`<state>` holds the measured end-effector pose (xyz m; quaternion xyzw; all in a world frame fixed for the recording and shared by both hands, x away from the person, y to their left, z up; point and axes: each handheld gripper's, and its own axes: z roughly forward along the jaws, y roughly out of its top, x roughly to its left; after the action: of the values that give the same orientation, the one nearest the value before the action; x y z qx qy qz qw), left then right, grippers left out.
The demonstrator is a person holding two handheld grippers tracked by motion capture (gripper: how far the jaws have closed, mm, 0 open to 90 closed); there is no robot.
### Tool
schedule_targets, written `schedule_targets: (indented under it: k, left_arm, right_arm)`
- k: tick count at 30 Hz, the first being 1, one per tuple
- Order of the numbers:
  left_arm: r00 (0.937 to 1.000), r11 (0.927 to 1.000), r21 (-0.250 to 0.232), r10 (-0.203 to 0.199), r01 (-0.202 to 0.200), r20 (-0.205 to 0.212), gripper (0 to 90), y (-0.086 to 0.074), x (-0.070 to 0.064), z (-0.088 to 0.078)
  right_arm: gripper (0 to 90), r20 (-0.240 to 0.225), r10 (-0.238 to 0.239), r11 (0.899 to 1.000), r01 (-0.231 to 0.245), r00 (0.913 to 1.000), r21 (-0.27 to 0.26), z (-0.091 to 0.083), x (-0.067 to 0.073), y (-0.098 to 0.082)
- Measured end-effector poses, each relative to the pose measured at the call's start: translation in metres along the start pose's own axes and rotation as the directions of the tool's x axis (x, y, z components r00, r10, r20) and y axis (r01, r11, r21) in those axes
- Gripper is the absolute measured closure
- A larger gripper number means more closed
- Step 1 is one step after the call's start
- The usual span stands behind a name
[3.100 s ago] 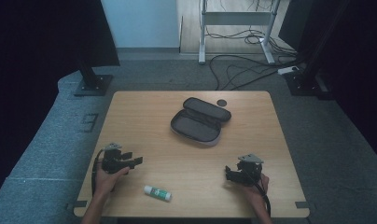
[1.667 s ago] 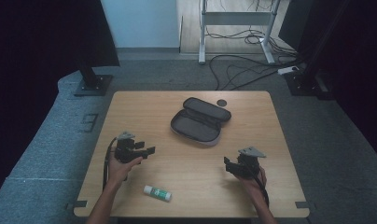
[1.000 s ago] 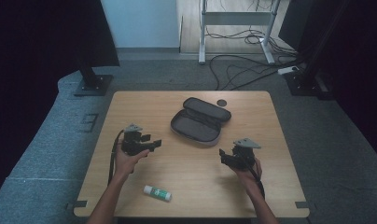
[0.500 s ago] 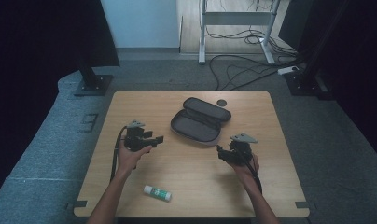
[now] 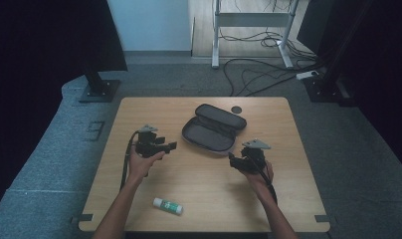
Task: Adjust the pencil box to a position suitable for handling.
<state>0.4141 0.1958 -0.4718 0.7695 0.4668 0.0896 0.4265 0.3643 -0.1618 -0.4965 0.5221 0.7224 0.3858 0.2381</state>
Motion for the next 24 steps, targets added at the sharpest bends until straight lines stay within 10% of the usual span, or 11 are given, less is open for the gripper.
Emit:
schedule_targets:
  k: [24]
  left_arm:
    - [0.9998,0.9993,0.032,-0.017,0.017,0.003,35.9,0.015,0.0,0.037]
  right_arm:
    - [26.6,0.009,0.029,0.999,-0.03,0.9995,0.016,0.011,-0.005,0.009]
